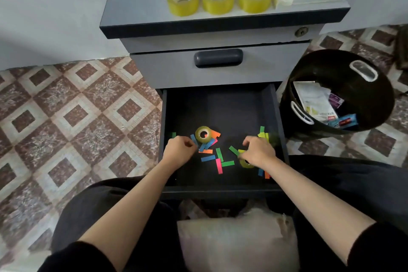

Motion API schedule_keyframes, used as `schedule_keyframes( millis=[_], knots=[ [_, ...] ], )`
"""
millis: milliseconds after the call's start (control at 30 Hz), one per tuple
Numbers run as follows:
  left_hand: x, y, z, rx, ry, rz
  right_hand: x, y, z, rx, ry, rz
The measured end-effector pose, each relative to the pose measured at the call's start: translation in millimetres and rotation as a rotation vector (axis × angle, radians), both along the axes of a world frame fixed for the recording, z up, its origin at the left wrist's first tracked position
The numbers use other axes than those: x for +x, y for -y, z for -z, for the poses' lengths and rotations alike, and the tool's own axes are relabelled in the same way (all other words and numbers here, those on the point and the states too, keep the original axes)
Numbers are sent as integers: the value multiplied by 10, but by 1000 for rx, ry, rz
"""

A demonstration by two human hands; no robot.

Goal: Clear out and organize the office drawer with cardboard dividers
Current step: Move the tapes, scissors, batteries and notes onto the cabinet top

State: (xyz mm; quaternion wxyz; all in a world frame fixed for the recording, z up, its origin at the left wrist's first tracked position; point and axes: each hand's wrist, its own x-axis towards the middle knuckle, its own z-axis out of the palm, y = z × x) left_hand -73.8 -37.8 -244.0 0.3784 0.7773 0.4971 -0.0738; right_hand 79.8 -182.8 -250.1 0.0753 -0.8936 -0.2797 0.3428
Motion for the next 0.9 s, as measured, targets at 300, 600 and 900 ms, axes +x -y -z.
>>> schedule_keyframes(
  millis=[300, 600, 900],
  knots=[
    [333, -67, 368, 129, -64, 141, -12, 16, 320, -350, 45, -73],
    [497, -91, 549, 155, -156, 265, -41, -32, 397, -278, 64, -44],
    [477, -55, 562, 186, -181, 267, -56, -50, 356, -196, 51, -13]
  ],
)
